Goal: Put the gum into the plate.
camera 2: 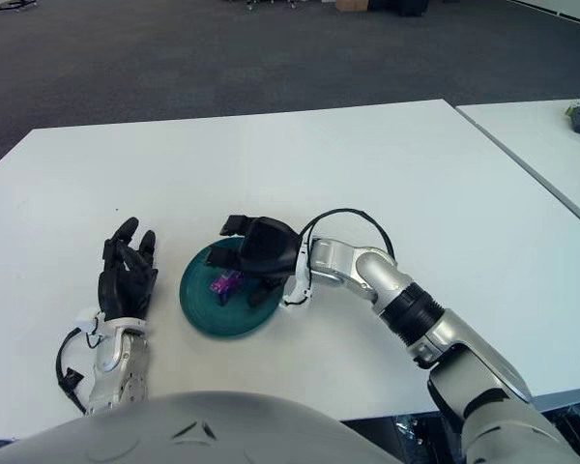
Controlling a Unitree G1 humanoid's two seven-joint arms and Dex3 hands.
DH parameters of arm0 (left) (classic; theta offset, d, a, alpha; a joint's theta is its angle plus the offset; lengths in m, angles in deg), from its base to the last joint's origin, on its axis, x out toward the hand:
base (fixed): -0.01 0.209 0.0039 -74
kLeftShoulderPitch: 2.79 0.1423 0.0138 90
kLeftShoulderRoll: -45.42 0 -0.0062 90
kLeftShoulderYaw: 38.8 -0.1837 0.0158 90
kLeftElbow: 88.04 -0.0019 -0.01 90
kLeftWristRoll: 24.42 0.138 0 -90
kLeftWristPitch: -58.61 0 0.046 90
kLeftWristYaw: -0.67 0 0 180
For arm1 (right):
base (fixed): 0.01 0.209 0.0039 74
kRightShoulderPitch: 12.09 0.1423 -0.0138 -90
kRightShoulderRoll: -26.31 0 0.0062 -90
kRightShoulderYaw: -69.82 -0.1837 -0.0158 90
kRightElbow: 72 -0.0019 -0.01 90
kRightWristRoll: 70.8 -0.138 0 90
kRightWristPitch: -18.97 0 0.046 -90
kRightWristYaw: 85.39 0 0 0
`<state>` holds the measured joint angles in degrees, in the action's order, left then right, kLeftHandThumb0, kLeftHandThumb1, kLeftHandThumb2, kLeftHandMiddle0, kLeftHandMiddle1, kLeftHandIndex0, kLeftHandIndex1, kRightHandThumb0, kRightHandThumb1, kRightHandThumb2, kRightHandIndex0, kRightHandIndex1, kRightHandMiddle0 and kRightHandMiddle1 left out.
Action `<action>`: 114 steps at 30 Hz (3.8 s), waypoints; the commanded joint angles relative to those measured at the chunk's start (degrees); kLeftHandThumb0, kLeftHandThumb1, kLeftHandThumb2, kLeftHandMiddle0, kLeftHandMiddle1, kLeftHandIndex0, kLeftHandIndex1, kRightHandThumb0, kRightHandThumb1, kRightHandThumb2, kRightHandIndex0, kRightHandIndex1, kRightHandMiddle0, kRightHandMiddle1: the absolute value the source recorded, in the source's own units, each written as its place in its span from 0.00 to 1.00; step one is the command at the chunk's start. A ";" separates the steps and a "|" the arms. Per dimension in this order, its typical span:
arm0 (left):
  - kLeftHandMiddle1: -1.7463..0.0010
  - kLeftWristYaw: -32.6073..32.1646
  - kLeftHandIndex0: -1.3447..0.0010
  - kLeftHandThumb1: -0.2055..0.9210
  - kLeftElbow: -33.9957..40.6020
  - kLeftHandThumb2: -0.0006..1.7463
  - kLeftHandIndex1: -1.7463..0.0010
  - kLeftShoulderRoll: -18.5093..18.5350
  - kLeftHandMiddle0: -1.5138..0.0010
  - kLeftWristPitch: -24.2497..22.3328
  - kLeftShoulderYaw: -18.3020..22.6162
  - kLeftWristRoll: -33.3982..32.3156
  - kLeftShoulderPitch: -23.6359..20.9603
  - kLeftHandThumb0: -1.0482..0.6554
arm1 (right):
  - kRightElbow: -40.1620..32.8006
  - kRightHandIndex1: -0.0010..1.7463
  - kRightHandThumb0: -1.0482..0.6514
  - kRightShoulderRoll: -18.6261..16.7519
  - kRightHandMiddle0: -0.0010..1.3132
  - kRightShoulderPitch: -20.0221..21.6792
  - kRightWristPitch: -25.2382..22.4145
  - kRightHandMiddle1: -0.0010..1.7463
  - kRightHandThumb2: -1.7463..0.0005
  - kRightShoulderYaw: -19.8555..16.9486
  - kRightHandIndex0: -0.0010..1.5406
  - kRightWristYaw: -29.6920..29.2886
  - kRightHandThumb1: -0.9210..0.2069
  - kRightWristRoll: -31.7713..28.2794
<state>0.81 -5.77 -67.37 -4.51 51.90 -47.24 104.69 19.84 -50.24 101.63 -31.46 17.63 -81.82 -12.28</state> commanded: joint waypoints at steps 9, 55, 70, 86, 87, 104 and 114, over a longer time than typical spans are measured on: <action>1.00 1.69 1.00 1.00 -2.59 0.59 0.81 -1.61 0.91 -0.92 -0.03 4.01 0.60 0.08 | 3.38 0.00 0.00 -3.24 0.00 -1.95 0.46 0.00 0.47 -3.07 0.00 -4.90 0.00 -4.84; 1.00 2.25 1.00 1.00 -7.04 0.58 0.74 -0.23 0.90 3.16 1.23 12.34 1.18 0.00 | 25.36 0.00 0.00 -23.85 0.00 -10.48 -24.23 0.00 0.61 -36.64 0.00 17.76 0.00 -75.13; 1.00 5.42 1.00 1.00 -7.94 0.57 0.72 0.42 0.91 3.85 2.53 11.29 1.30 0.00 | 36.07 0.00 0.00 -27.68 0.02 -16.41 -15.98 0.01 0.52 -39.91 0.00 16.43 0.00 -72.25; 1.00 6.71 1.00 1.00 -7.92 0.57 0.78 0.96 0.95 5.38 2.50 12.88 2.46 0.00 | 39.24 0.00 0.00 -29.52 0.00 -20.78 -6.10 0.00 0.46 -36.31 0.00 7.47 0.00 -59.20; 1.00 6.55 1.00 1.00 -7.87 0.57 0.78 0.97 0.95 5.34 2.49 13.04 2.49 0.00 | 40.13 0.00 0.00 -29.28 0.00 -20.66 -5.62 0.00 0.46 -36.18 0.00 6.89 0.00 -58.40; 1.00 5.40 1.00 1.00 -6.60 0.56 0.82 0.83 0.98 4.72 2.55 15.09 3.08 0.01 | 41.94 0.00 0.06 -30.02 0.00 -21.10 -3.98 0.00 0.43 -35.08 0.00 1.98 0.00 -56.18; 0.99 3.87 1.00 1.00 -5.97 0.56 0.79 0.04 0.96 6.29 2.78 16.00 2.79 0.00 | 41.87 0.00 0.06 -30.23 0.00 -21.17 -2.75 0.00 0.42 -35.38 0.00 1.49 0.00 -56.48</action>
<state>5.67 -9.32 -67.04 0.84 53.77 -31.64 104.92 55.50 -78.46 86.64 -35.66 -18.52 -80.03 -69.21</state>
